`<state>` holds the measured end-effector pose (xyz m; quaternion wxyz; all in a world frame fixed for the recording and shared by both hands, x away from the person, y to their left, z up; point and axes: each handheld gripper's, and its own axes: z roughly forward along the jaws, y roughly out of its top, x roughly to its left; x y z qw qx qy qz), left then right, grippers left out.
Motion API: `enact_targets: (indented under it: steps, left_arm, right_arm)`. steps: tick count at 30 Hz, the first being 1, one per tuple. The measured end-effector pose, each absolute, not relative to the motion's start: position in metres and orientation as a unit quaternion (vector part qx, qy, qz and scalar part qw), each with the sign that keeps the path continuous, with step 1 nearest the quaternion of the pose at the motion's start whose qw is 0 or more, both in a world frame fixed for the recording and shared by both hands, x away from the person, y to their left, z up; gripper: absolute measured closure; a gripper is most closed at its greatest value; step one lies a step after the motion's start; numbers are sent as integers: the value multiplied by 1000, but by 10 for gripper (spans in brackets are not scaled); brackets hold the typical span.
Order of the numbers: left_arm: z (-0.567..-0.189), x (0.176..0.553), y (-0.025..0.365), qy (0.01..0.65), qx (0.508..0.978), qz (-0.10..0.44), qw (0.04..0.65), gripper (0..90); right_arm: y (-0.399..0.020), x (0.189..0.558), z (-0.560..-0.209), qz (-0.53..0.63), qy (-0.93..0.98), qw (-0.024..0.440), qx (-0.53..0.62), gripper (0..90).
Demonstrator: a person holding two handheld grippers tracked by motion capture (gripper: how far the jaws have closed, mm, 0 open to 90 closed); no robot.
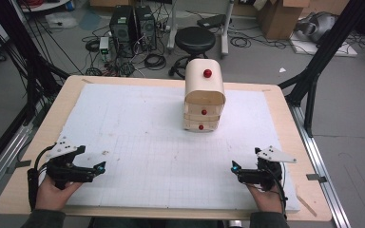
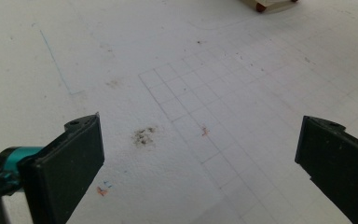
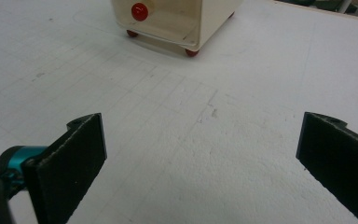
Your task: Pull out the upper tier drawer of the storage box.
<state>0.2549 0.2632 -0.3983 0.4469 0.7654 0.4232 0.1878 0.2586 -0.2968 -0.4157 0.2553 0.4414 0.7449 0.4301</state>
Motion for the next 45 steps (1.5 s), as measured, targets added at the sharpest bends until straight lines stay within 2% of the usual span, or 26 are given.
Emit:
enact_targets:
  steps: [22, 28, 33, 45]
  left_arm:
    - [-398, 254, 264, 422, 764, 185, 451, 17]
    - [-399, 253, 265, 422, 765, 185, 449, 17]
    - [-399, 252, 265, 424, 765, 185, 449, 17]
    - [-399, 249, 267, 426, 762, 185, 451, 17]
  right_arm:
    - [-290, 261, -414, 428, 751, 254, 433, 2]
    - [-283, 261, -409, 429, 757, 256, 421, 3]
    - [-274, 263, -406, 431, 763, 241, 417, 3]
    - [-251, 269, -399, 424, 766, 253, 412, 3]
